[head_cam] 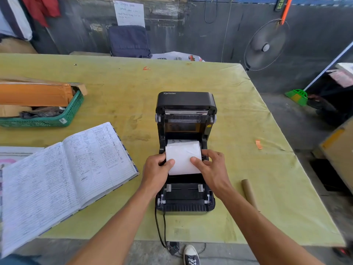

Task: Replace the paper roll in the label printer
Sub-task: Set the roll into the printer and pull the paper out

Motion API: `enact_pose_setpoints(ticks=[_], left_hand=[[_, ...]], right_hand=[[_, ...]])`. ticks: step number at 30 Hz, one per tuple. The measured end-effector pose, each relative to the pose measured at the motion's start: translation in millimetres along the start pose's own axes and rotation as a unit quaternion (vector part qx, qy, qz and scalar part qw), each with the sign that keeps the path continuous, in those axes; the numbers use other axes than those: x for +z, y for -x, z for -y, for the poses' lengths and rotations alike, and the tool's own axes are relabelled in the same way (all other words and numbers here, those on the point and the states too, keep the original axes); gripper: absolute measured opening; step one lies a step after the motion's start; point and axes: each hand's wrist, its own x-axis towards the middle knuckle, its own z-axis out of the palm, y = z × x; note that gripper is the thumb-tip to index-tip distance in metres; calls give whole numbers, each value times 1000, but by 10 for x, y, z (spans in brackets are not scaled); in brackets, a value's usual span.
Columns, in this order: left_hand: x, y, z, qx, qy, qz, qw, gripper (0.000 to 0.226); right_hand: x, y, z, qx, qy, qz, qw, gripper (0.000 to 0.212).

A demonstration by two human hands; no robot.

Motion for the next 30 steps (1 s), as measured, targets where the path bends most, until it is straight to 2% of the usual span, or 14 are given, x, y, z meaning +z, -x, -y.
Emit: enact_pose_setpoints(ticks=[7,12,17,22,24,26,28,30], left_hand=[[-4,15,-55,-11,-15,-8,1000,36],[12,4,-75,-33,-38,-12,999,9],[13,-31,-82,-50,-68,-8,996,16],[19,-54,-40,-47,-109,-6,993,13],[39,-75,-79,-42,-156,-16,987,25],[58,-113,-122,-14,-224,-19,974,59],[43,-178,-177,38,-287,17,957,83],[7,-246,-229,74,-340,87,934,90]], right_hand=[[22,-39,-12,4,26,3,1000,48],[51,-8,-52,13,11,5,1000,45],[58,7,-87,14,33,-1,999,44],[46,-29,-97,21,73,-5,997,45],[29,-57,-65,26,99,-8,995,53],[13,-89,-8,16,125,-5,992,66],[-2,-126,61,-18,178,21,984,77],[-11,-154,116,-77,293,61,951,78]])
